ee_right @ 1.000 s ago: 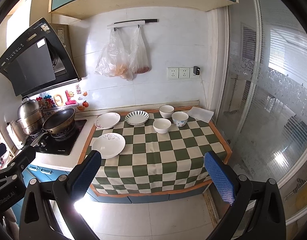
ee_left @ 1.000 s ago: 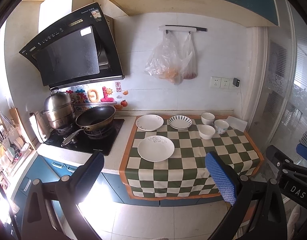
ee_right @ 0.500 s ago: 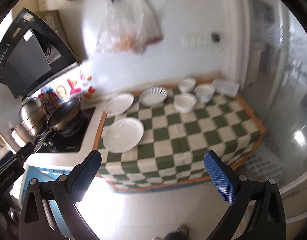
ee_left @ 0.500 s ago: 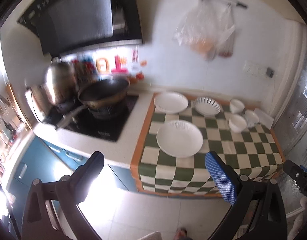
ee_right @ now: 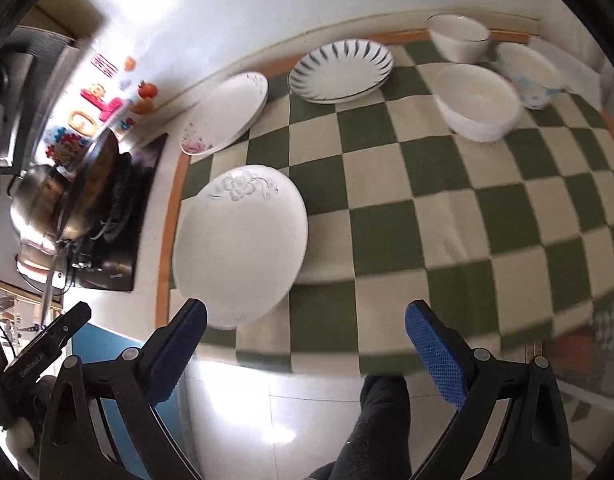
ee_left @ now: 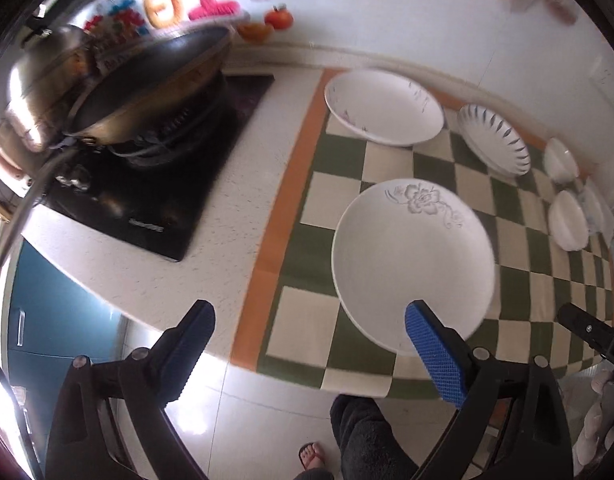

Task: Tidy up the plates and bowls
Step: 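Reach both tools to the grey-flower plate and close them on its rim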

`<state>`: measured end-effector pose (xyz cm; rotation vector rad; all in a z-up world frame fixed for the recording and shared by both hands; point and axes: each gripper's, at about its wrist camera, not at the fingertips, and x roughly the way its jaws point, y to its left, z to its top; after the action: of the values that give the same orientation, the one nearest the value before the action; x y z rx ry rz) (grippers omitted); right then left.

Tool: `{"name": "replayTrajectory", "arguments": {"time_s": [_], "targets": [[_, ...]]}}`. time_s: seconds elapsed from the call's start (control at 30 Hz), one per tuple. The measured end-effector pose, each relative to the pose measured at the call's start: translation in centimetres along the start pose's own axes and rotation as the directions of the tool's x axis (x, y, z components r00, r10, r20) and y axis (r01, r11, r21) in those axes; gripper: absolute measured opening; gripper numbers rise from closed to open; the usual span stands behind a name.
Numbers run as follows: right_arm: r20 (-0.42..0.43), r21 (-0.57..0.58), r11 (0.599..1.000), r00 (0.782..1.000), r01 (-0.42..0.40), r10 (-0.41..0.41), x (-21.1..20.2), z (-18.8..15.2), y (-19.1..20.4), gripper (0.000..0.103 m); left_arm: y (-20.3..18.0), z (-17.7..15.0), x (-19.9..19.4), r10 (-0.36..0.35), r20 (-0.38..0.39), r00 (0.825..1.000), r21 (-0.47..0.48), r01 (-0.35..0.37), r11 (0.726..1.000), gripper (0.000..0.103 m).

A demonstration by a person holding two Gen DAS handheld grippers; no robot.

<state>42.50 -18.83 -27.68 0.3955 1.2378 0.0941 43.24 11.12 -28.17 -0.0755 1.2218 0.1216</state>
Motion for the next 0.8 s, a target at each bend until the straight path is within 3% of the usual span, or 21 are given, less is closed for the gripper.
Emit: {"name": "replayTrajectory", "arguments": {"time_s": [0.1, 0.23, 0.47, 0.53, 0.67, 0.7, 0.8], "targets": [[-0.085, -0.006, 1.0, 0.996, 0.005, -0.005, 5.4, 3.8, -0.2, 0.1, -0.8, 2.2, 4.0, 0.021, -0.068, 0.997, 0.01, -0.02, 1.0, 0.097], [-0.181, -0.013, 1.0, 0.983, 0.019, -0.021, 11.1, 7.3, -0.6, 0.093, -1.1, 4.5, 8.4, 0.014, -0.157, 0.988, -0.004, -0.014, 1.0, 0.089], [-0.286, -0.02, 0.999, 0.958, 0.027, -0.031, 17.1, 10.3, -0.8, 0.08, -1.4, 6.0, 12.4, -0.015, -0.248, 0.969, -0.006, 0.014, 1.0, 0.074], [-0.306, -0.026, 1.0, 0.952, 0.018, -0.025, 18.2, 10.6, -0.5, 0.076, -1.7, 6.1, 13.2, -0.026, -0.27, 0.962, -0.005, 0.025, 1.0, 0.066], [-0.359, -0.052, 0.999, 0.933, 0.007, -0.025, 20.2, 10.3, 0.3, 0.058, -2.1, 5.9, 14.4, -0.055, -0.311, 0.949, -0.005, 0.056, 0.998, 0.043], [-0.355, -0.064, 0.998, 0.934, 0.008, -0.03, 20.2, 10.1, 0.6, 0.056, -2.3, 5.9, 14.4, -0.077, -0.316, 0.946, -0.008, 0.078, 0.997, 0.041], [-0.361, -0.066, 0.998, 0.933, -0.012, -0.012, 21.0, 10.3, 1.1, 0.037, -3.2, 5.8, 14.2, -0.101, -0.317, 0.943, 0.011, 0.109, 0.994, 0.034]]}}
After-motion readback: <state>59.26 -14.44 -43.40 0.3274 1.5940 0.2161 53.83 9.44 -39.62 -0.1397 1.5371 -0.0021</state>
